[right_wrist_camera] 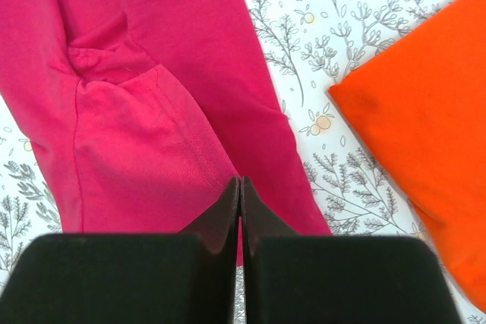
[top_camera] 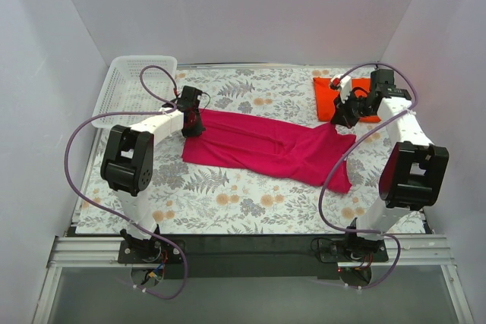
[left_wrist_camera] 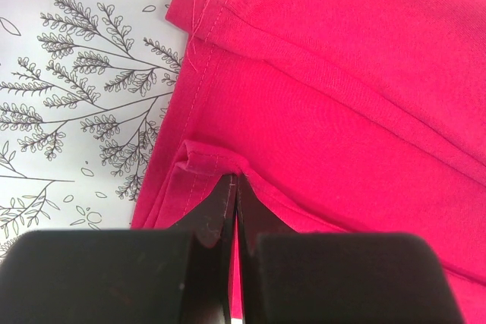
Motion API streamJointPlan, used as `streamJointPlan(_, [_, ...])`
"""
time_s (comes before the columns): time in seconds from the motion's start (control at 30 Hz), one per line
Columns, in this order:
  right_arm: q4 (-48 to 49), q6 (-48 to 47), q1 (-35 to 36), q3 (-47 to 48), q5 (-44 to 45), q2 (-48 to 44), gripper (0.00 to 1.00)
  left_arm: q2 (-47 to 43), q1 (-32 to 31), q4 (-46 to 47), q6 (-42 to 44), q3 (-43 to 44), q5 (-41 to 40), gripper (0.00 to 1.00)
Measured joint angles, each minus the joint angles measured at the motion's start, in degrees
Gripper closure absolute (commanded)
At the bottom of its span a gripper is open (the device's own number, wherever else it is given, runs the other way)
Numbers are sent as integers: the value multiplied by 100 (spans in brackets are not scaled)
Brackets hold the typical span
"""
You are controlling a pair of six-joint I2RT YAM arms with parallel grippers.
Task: Fold and stack the t-shirts
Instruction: Fold the tshirt
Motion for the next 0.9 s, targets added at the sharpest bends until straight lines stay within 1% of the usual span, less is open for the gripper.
streamJointPlan(0.17, [46,76,66,216,17,136,99,0,0,7,0,0,-2,100])
streamJointPlan(0.37, [90,109,238,227,61,214,99,0,0,9,0,0,-2,100])
streamJointPlan(0.67, [129,170,400,426,286,669,99,11,0,11,0,0,-2,100])
streamJointPlan(0.87, [173,216,435,560,389,684,99,11,0,13,0,0,-4,100])
streamJointPlan(0.9, [177,232,442,560,426,684,97,11,0,13,0,0,-2,100])
